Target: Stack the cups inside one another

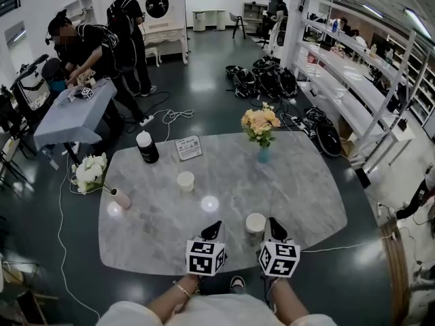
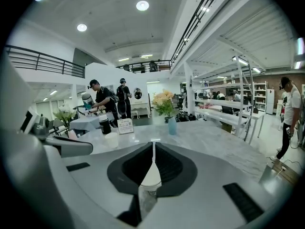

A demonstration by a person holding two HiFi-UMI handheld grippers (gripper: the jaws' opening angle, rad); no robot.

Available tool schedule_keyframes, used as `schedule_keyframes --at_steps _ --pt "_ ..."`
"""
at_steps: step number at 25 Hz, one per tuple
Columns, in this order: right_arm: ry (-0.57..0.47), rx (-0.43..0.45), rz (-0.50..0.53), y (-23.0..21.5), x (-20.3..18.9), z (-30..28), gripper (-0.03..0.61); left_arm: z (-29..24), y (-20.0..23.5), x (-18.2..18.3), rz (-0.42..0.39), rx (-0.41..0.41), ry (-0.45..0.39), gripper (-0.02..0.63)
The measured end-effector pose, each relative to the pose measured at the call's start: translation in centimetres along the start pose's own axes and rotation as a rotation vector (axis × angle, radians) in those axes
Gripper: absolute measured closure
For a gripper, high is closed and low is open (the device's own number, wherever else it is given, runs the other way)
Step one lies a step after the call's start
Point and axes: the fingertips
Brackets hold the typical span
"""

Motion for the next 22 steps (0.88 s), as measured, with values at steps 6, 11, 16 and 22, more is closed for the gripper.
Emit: schedule_keyframes --at_steps 6,11,16,22 --pt "0.005 0.011 0.006 0.2 0.1 -0.2 0.558 0.1 0.5 -0.1 0.012 0.019 0.003 0.617" --pt "0.002 0.043 0.002 1.2 0.6 -0.8 0.558 0.4 1.5 -0.2 0.027 0.046 -0.001 0.618" --pt "0.007 0.096 0.016 4.0 0.9 -2.0 0.558 1.4 3.7 -0.3 0.055 0.089 -0.008 0.618" --pt "0.029 0.177 0.041 8.0 1.0 -3.8 0.558 3.3 7.2 -0.7 0.102 0.162 -0.016 0.617"
Point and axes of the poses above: the fingertips, and each gripper's own axes: z backward along the fingers, y to its left, x out of its top, and after that the axes turned 2 degrees about -x, right-handed
